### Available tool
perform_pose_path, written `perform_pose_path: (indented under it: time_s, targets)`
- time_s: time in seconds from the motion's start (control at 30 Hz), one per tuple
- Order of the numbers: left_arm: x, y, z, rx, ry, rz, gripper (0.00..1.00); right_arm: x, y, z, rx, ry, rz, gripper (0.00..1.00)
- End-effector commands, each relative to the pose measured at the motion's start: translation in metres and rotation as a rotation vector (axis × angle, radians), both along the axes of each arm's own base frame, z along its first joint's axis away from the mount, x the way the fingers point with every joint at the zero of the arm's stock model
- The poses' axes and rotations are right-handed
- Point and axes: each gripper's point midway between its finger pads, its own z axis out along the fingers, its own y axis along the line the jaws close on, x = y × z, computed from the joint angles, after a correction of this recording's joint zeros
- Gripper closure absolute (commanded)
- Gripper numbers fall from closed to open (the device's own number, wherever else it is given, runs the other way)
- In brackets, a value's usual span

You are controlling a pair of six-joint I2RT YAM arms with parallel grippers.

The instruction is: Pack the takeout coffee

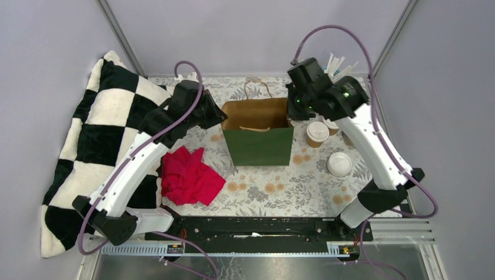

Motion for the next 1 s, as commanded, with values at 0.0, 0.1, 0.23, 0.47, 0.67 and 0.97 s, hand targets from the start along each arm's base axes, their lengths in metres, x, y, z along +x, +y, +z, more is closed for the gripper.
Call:
perform_pose_path:
  time_s: [0.0,0.1,0.23,0.47,0.67,0.97]
  targets:
    - [-0.006,-0.001,0.035,-0.066,-0.093,-0.016,1.00,-0.010,-0.004,0.009,0.051,-0.028,0.018,1.00]
    - [-0.005,0.016,-0.019,0.015,-0.010,0.042,1.00,-0.003,0.000,-0.027,0.037,-0.026,0.011,1.00]
    - [0.001,0.017,-0.027,0.017,-0.006,0.032,1.00,-0.002,0.000,-0.062,-0.030,0.041,0.032,1.00]
    - [-0.001,0.014,0.035,-0.053,-0.120,0.012,1.00,0.003,0.010,0.011,0.082,-0.089,0.057,1.00]
    - [-0.012,0.015,0.006,-0.015,-0.074,-0.050,0.75,0.018,0.020,-0.026,0.030,-0.137,0.179,1.00]
    - [-0.029,0.020,0.098,0.071,-0.440,-0.272,0.21,0.021,0.044,-0.033,0.151,-0.175,0.432,1.00]
